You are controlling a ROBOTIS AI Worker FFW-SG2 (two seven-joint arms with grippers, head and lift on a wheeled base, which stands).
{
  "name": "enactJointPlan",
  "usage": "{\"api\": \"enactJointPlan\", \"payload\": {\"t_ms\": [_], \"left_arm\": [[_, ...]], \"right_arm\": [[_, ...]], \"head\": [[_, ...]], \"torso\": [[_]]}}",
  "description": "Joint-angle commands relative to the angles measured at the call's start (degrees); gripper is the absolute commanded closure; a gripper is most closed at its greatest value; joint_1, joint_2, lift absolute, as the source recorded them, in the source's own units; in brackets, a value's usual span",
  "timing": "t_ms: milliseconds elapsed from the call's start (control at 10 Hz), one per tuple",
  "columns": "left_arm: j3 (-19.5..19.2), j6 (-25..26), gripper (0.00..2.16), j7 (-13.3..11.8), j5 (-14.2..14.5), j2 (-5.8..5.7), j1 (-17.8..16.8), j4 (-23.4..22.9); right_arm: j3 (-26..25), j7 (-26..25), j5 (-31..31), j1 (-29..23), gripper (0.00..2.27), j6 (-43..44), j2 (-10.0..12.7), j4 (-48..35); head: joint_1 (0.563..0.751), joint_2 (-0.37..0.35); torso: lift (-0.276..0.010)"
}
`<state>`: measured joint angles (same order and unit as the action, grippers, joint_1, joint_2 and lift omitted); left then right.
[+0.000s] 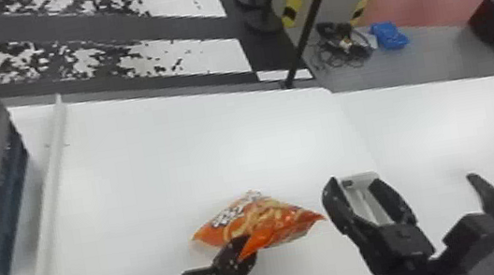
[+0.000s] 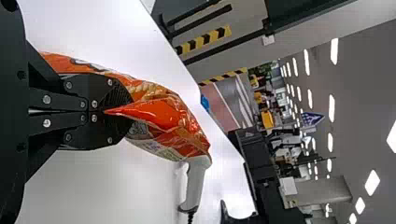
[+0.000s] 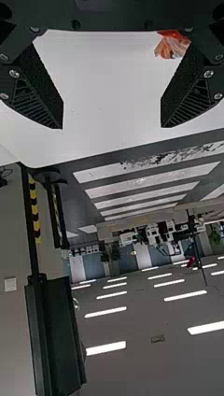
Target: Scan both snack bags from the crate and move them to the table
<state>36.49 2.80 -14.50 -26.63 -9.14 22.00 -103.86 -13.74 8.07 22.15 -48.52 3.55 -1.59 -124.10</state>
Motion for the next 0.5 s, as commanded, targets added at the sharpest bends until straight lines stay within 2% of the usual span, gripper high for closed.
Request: {"api": "enactJointPlan", "payload": {"t_ms": [0, 200, 300, 400], "left_arm": [[0.95, 3.49, 1.91, 0.09, 0.35, 0.53, -1.88, 3.14], [0.95, 3.49, 1.89, -0.53, 3.25, 1.58, -4.34, 8.33], [1.13, 3.31, 1.39, 0.70, 3.34, 2.29, -3.99, 8.59], [1.65, 6.30, 0.03, 0.00, 3.43, 2.37, -3.55, 7.45]], "right_arm": [[0.11, 0.01, 0.00, -0.08, 0.16, 0.00, 0.01, -0.09], [0.29, 0.01, 0.00, -0.26, 0.16, 0.00, 0.01, -0.17], [0.29, 0.01, 0.00, -0.34, 0.16, 0.00, 0.01, -0.26], [0.20, 0.01, 0.00, -0.34, 0.16, 0.00, -0.08, -0.26]], "head": [[0.695, -0.350], [0.695, -0.350], [0.695, -0.350], [0.695, -0.350]], "torso": [[-0.087], [-0.087], [-0.087], [-0.087]]}}
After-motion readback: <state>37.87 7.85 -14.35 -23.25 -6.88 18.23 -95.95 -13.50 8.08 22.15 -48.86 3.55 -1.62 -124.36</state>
